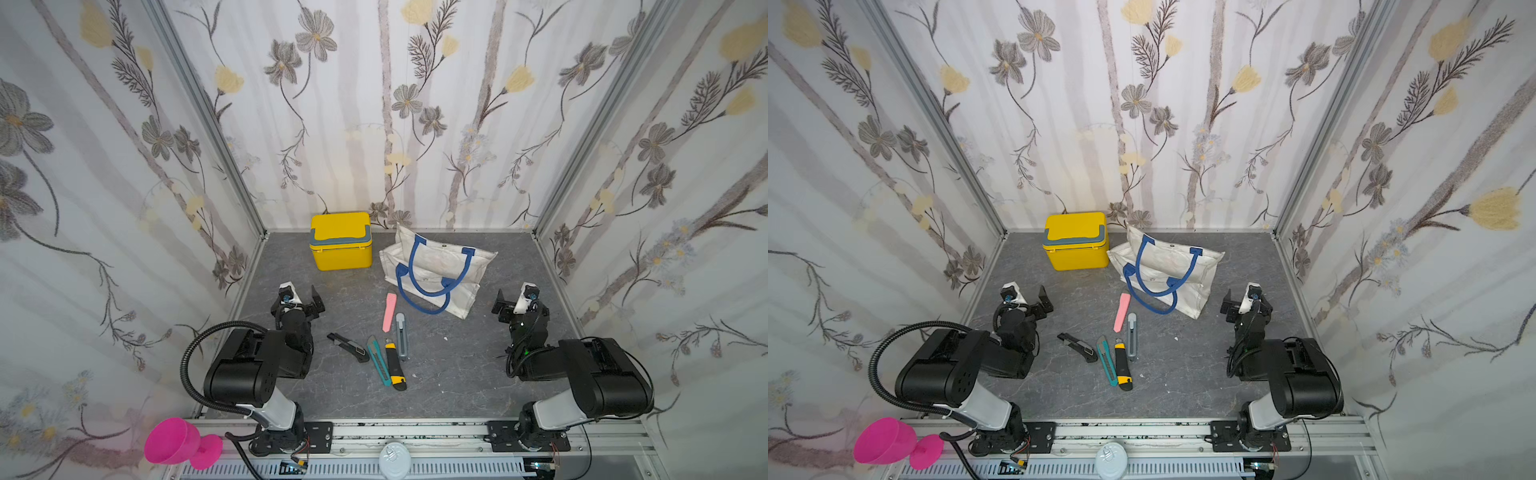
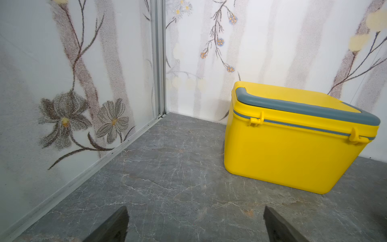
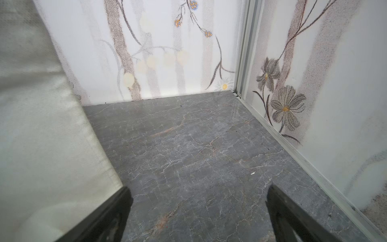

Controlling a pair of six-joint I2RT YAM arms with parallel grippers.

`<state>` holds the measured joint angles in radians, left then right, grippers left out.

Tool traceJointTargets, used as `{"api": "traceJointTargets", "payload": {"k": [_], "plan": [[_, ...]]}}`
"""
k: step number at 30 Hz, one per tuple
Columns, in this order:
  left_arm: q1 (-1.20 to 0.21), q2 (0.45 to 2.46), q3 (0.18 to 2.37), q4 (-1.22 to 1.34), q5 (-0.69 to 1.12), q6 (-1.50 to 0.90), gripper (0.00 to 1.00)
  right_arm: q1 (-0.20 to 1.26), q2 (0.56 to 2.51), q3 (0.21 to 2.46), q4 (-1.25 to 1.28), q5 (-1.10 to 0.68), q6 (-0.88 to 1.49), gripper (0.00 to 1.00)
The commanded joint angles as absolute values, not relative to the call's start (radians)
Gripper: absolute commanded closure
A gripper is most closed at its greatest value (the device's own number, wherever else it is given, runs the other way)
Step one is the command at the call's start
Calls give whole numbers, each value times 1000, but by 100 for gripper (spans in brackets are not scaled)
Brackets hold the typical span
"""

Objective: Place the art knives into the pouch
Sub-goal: Open the pouch at the center of the board.

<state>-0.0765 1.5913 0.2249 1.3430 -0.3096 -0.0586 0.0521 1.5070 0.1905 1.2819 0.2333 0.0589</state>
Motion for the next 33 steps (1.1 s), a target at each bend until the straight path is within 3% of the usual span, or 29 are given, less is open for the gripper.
{"api": "traceJointTargets", "payload": {"k": [1, 29, 33], "plan": [[-75, 1594, 222, 1388, -301, -54, 0, 52, 1509, 194, 1323, 229, 48, 0], [-55, 1589, 230, 1362, -248, -63, 0, 44, 1508, 199, 1312, 213, 53, 0], [-85, 1466, 224, 1275, -231, -17, 0, 49, 1457, 196, 1277, 280, 71, 0]]}}
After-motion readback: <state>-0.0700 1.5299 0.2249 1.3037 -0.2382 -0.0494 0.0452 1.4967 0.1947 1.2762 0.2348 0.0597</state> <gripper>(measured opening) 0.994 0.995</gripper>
